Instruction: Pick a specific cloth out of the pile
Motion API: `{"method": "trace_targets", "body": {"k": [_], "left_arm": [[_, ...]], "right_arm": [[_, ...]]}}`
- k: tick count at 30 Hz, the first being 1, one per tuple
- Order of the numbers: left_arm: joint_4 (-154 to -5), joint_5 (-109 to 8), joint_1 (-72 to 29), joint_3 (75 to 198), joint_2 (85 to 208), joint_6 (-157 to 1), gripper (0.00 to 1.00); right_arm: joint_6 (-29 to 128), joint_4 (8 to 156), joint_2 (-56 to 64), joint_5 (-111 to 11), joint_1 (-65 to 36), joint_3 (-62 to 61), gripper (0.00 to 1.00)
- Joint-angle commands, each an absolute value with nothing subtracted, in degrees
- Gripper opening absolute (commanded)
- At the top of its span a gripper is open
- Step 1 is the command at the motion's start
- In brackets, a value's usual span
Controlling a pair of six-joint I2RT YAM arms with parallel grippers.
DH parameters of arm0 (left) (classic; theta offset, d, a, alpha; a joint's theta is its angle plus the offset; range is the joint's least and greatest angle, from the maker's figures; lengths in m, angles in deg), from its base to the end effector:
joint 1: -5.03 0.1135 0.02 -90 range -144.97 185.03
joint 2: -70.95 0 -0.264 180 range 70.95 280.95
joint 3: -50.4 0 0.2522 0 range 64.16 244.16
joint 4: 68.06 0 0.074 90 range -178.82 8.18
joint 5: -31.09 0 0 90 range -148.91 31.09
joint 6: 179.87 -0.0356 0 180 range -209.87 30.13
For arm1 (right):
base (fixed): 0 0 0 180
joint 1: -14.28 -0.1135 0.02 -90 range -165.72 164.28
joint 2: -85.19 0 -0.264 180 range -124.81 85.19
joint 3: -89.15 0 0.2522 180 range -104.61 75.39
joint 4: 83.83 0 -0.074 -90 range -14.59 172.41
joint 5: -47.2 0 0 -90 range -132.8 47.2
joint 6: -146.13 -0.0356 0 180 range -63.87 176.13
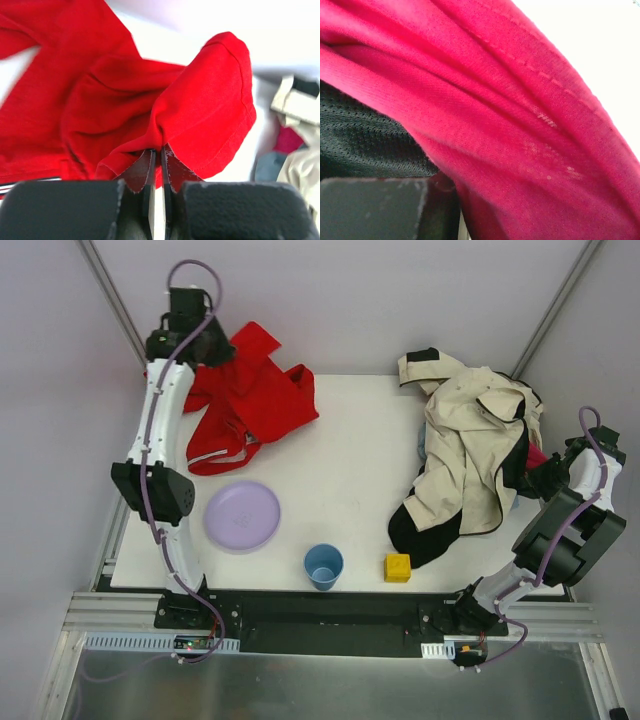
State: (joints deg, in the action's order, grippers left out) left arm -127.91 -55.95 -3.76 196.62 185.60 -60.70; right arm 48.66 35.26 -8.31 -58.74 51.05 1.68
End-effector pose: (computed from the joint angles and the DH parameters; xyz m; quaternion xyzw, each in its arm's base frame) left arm 0.4360 -0.0693 0.4336 -0.1388 0.8469 -0.1877 0.4777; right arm 0.2696 -0.1893 0.2509 0.3397 0.9094 0.0814 0.2259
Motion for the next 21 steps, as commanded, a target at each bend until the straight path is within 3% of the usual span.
{"method": "trace_targets", "body": {"k": [1,9,21], "left_arm": [[-124.2,-52.2,4.6,192.9,180.5,-55.5,0.00],[-122.9,-45.6,20.1,174.0,181.2,-49.6,0.00],[-123.0,-44.1,25.1,164.9,191.4,-50.2,0.00]], "right_arm": [[48.7,34.3,-7.4,-59.7,51.5,0.2,0.15],[48.7,34.6,-7.2,-59.8,51.5,0.4,0.15],[48.3,35.0,-5.6,-59.8,51.4,1.5,0.17]]}}
